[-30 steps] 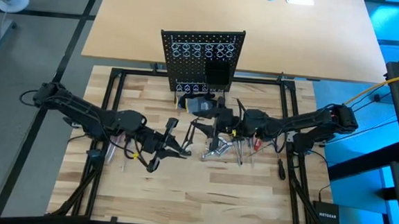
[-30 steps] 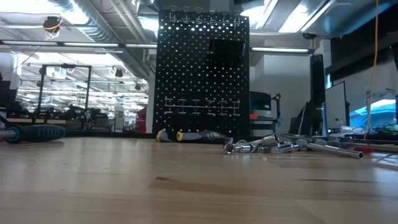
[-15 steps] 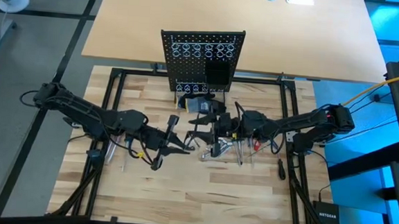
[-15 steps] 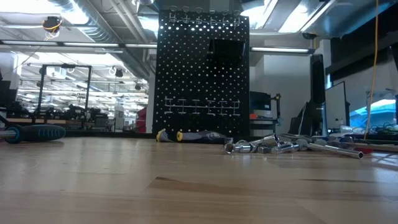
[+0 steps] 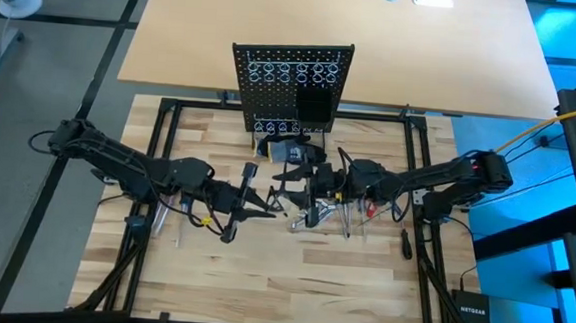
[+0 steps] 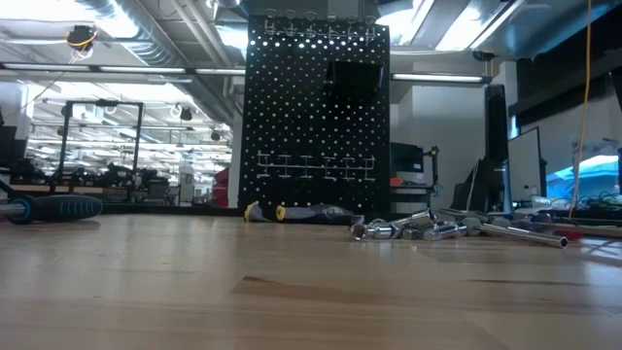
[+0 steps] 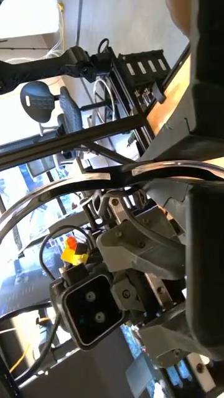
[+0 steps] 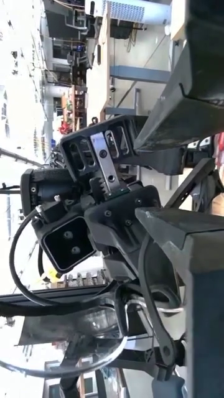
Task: Hang tools onto peg board
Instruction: Hang the safety goggles on the pegboard
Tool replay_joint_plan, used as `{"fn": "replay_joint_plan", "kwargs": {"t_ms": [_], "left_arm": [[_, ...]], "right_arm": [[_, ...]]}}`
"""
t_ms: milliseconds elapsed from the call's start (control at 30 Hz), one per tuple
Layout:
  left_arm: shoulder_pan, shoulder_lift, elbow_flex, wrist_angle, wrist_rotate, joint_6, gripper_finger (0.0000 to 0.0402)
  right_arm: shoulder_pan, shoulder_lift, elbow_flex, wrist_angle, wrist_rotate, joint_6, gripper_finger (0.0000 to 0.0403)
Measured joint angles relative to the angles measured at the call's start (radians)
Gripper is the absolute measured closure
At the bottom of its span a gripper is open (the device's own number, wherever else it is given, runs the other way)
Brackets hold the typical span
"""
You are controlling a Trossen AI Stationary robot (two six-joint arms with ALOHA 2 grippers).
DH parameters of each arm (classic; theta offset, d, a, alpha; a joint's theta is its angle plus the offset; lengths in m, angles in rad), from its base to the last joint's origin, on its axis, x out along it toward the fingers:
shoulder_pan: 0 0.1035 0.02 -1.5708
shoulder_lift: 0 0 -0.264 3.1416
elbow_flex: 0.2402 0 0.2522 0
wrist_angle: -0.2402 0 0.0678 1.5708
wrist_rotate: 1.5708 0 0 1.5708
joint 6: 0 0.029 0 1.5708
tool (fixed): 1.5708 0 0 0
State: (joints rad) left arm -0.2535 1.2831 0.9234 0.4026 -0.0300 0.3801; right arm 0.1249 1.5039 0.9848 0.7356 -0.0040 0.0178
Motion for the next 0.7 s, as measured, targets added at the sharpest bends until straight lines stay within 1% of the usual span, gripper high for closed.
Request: {"fn": "replay_joint_plan", "kwargs": {"t_ms": [67,167,300,467,567,633,700], "left_arm": [[0.0,-0.005,0.0,0.0,-0.007,-0.009,0.0382],[-0.002,-0.024,0.0,-0.004,-0.057,-0.031,0.0382],[-0.002,-0.075,0.0,-0.061,-0.115,-0.058,0.0382],[0.016,-0.186,0.0,-0.169,-0.117,-0.099,0.0382],[0.051,-0.272,0.008,-0.245,-0.133,-0.121,0.0382],[0.093,-0.327,0.031,-0.295,-0.139,-0.145,0.0382],[0.143,-0.367,0.062,-0.366,-0.14,-0.183,0.0382]], "right_arm": [[0.0,-0.027,0.0,-0.033,0.0,-0.001,0.0244],[0.0,-0.09,0.0,-0.128,0.024,-0.027,0.0244],[0.0,-0.191,0.0,-0.316,0.066,-0.056,0.0244],[0.0,-0.294,0.001,-0.594,0.108,-0.037,0.0244],[0.0,-0.327,0.0,-0.752,0.108,0.024,0.0244],[0.003,-0.331,-0.015,-0.787,0.108,0.04,0.0244],[0.017,-0.328,-0.051,-0.778,0.115,0.047,0.0244]]}}
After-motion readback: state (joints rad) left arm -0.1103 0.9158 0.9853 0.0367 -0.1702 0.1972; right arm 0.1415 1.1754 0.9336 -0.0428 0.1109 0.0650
